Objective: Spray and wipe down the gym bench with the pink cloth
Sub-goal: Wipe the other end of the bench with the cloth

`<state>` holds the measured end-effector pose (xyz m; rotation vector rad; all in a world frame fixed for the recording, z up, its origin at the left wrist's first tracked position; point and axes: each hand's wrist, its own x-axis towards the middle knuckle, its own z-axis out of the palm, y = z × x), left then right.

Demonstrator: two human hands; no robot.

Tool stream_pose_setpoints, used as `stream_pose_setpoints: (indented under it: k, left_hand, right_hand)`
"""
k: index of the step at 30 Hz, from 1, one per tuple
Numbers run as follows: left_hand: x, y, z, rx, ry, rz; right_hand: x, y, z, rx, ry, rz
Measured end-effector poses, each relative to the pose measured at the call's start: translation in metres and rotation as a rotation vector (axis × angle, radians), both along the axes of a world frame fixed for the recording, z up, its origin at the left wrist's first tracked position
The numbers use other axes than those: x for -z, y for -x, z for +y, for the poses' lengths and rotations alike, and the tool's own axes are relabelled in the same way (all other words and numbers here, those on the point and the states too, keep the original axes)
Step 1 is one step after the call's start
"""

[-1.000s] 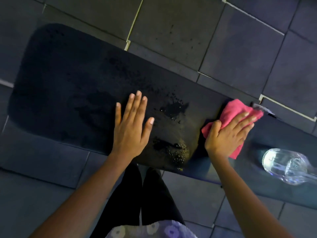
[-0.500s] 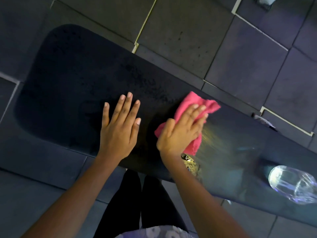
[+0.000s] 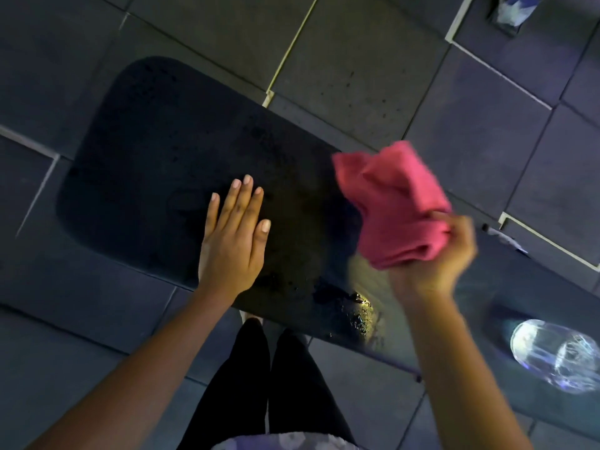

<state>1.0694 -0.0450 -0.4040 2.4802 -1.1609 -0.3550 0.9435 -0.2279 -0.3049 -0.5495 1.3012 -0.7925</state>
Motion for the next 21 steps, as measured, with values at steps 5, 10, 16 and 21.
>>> stream_pose_setpoints:
  k: [5,10,16,21]
  left_hand:
    - [0.000,0.002,-0.003,-0.006,-0.033,-0.015]
    - [0.000,0.003,-0.003,-0.005,-0.052,-0.027]
    - [0.000,0.004,-0.006,0.001,-0.096,-0.056]
    - [0.002,0.005,-0.006,0.003,-0.129,-0.081]
  right_hand:
    - [0.001,0.061,-0.048,0.015,0.219,0.120]
    - [0.086,0.098,-0.041,-1.262,0.796,1.169]
    - [0.072,0.093,-0.065,-1.535,0.941,1.432]
    - [0.086,0.095,-0.058,-1.463,0.948,1.344]
